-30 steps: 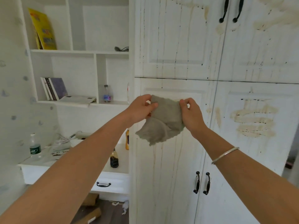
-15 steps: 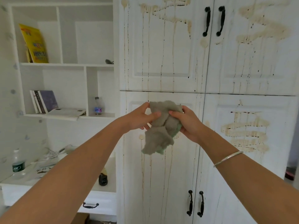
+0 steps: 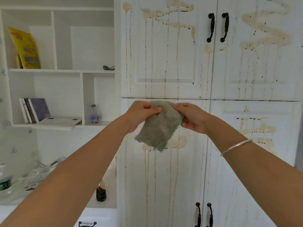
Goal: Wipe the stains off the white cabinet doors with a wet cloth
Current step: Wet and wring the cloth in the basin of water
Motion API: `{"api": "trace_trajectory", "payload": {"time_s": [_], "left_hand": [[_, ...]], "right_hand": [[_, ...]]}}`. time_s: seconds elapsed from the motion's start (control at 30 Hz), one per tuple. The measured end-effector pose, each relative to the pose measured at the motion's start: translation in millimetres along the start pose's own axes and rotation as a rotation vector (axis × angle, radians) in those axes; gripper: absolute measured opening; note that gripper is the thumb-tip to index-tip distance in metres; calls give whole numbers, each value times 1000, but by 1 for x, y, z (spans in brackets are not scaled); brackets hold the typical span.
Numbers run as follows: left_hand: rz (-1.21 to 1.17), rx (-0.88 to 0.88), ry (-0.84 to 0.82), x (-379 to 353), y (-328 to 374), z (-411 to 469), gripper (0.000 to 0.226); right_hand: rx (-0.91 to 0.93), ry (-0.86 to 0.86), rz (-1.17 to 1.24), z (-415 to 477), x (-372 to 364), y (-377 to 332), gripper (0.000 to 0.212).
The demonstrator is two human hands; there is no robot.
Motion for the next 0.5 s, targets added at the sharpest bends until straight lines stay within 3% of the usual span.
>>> {"api": "trace_trajectory", "payload": {"time_s": [0.1, 0.27, 0.4, 0.5], "left_hand": [[40, 9, 35, 15, 9, 2, 15], [107, -5, 51, 23, 15, 8, 23], [274, 61, 32, 29, 10, 9, 33], [292, 79, -56, 30, 7, 8, 44]], "right_hand": [[-5, 57, 100, 2, 6, 8, 62], [-3, -133, 210, -2, -24, 3, 96], [54, 2, 216, 4, -23, -5, 92], [56, -22, 149, 8, -21, -12, 89]]}}
Point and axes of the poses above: each hand's wrist, its own z-axis towards the middle knuckle, its own x-axis out of the back of the hand, y = z × x, the point moved 6 cm from there along z, towards the middle knuckle, and after that the axes turned 12 degrees about x, right-handed, at the moved point
